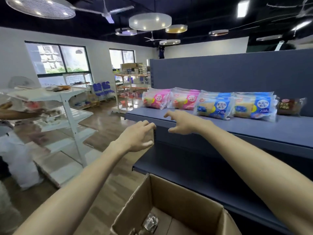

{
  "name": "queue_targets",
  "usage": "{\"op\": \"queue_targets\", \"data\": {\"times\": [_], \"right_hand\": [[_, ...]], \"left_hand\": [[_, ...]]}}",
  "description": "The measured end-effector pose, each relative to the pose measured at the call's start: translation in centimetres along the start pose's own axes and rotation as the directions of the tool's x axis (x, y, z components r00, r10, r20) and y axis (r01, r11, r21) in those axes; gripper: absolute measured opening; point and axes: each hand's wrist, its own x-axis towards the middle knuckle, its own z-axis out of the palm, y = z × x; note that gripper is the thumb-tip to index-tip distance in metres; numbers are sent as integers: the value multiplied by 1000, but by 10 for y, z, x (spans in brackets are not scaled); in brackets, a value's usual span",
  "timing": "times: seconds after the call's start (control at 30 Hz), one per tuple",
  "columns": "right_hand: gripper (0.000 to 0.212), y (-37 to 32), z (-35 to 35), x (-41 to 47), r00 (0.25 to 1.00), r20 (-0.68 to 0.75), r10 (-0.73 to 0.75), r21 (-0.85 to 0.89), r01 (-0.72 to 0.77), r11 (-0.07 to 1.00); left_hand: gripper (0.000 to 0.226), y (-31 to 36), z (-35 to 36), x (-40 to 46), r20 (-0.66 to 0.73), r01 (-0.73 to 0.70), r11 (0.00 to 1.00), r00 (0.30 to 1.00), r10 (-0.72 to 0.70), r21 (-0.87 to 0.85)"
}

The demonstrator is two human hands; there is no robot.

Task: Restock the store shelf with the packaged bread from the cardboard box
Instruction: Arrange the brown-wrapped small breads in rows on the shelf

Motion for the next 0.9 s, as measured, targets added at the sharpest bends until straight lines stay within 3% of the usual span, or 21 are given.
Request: {"op": "queue_targets", "data": {"times": [0.23,0.43,0.7,0.9], "right_hand": [[60,-7,94,-23,989,138,57,4,-58,998],[62,11,227,-75,913,377,158,48,-189,981],[68,36,360,-132,658,710,252,16,-373,928],[67,57,384,-127,593,772,230,42,-408,912]], "left_hand": [[40,4,74,-54,184,-24,998,982,34,-61],[48,42,186,-120,490,47,987,871,33,-151],[62,89,298,-160,811,250,953,585,-6,-174],[76,72,323,-138,916,417,901,396,-61,-120]]}}
